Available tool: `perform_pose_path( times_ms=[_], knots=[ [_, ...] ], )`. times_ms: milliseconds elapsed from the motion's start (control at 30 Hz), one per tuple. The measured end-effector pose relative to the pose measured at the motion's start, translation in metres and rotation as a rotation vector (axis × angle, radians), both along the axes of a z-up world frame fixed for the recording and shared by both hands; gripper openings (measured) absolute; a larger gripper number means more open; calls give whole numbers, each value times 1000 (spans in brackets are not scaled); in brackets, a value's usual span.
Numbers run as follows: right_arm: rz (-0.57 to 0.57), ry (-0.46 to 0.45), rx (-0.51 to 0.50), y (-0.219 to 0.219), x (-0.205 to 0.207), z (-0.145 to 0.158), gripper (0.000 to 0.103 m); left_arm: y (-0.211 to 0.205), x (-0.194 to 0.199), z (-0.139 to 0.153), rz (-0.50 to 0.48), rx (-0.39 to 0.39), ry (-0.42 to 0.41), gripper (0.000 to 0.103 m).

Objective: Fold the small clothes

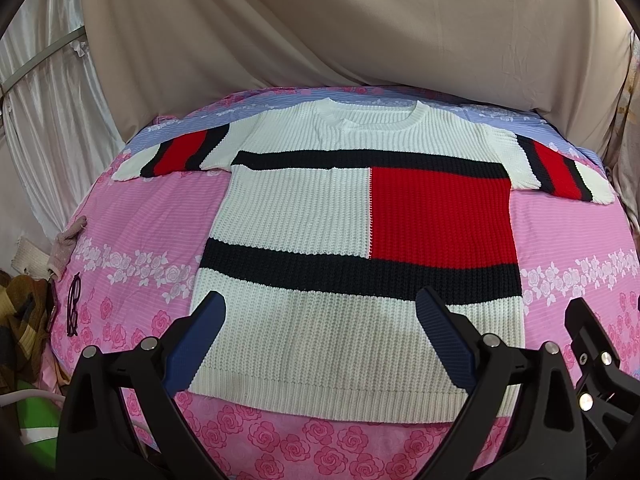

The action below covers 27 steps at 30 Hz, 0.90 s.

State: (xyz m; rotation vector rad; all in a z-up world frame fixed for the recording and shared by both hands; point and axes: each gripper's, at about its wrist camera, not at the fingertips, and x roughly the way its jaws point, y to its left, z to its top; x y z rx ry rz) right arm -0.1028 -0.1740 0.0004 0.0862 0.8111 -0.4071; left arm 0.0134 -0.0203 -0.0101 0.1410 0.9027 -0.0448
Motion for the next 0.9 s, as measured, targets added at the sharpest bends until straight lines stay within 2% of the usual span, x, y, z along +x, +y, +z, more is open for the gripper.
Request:
perform_pose_path(
  times_ms=[267, 333, 467, 567, 633, 700, 767, 900],
  knots=[
    [7, 2, 10, 0, 0, -1, 98, 4, 1, -1, 6, -4, 9, 94],
    [32, -5, 49, -4, 2, -2, 98, 12, 9, 2, 11, -58, 37, 96],
    [20, -52, 144, -32, 4, -6, 98, 39, 34, 8, 63, -224, 108, 97],
    [-18, -123, 222, -77, 7, -10, 98, 59, 52, 11, 122, -332, 106, 97],
    [-55, -163, 265, -120, 11, -15, 98, 63, 63, 11, 152, -350, 86, 97],
    [-79, -214, 323, -168, 16, -23, 97, 60, 71, 11, 187, -320, 57, 97],
    [-105, -247, 368, -213, 29, -33, 92, 51, 77, 10, 229, -257, 29, 96],
    [-154, -250, 463, -313, 67, -66, 73, 39, 80, 4, 315, -204, -1, 96]
  ],
)
